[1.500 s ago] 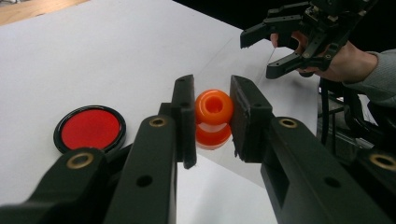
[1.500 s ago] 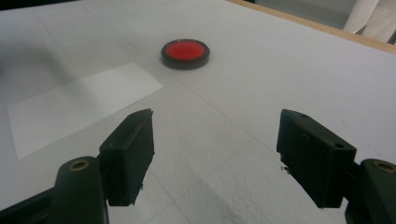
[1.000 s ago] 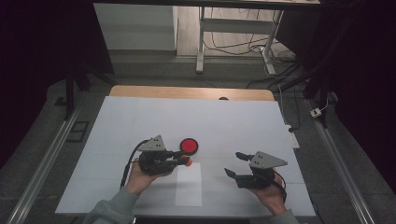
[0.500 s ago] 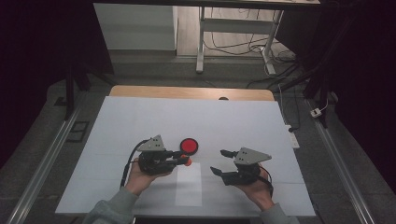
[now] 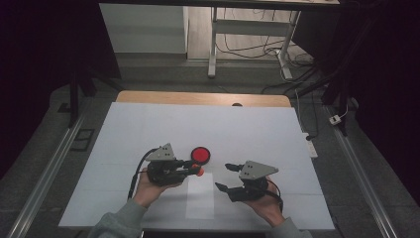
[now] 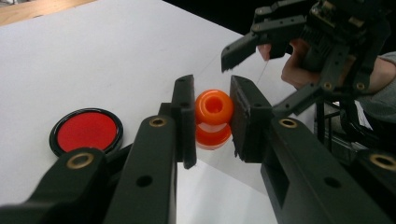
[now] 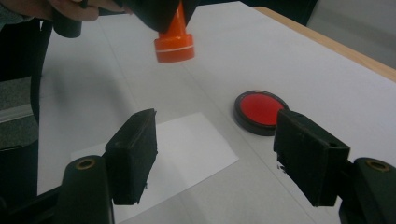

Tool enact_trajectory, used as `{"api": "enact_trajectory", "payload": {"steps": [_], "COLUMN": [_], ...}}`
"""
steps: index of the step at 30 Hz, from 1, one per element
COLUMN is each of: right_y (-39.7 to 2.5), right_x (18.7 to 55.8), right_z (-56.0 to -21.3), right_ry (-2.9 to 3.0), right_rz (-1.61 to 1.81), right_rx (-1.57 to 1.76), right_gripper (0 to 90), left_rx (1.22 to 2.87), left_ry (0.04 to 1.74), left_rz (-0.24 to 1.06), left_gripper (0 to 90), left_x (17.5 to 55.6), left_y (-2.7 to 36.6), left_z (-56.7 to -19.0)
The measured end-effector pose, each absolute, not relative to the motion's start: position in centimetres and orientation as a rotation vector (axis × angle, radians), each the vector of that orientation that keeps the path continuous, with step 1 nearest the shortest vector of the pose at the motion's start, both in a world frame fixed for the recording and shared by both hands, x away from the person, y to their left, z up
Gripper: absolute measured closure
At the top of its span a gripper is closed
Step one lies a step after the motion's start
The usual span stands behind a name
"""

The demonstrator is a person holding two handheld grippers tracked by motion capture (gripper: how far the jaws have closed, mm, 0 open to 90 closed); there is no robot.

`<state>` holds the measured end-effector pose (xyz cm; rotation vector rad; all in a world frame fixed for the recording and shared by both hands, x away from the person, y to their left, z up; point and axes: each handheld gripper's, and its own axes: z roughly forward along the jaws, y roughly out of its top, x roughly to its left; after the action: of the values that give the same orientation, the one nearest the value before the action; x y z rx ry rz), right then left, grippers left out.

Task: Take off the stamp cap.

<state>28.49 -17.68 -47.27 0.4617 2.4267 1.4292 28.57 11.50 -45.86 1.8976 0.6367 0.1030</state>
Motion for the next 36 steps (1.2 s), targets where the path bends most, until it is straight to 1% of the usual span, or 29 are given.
{"api": "enact_trajectory", "payload": {"steps": [13,27,36], "right_y": [-15.6,-15.0,-14.6], "right_x": [28.2,28.1,28.0], "right_z": [-48.3,-48.4,-48.5], "right_ry": [2.467,2.448,2.459], "right_rz": [1.397,1.410,1.390], "right_rx": [0.446,0.442,0.437], "right_gripper": [30.1,31.0,36.1], "left_rx": [1.915,1.931,1.934], "left_ry": [0.629,0.615,0.604], "left_rz": [0.092,0.059,0.052], "left_gripper": [72.3,72.4,72.4], "left_x": [28.6,28.5,28.4], "left_y": [10.9,9.9,9.5], "left_z": [-46.2,-46.7,-46.8]}}
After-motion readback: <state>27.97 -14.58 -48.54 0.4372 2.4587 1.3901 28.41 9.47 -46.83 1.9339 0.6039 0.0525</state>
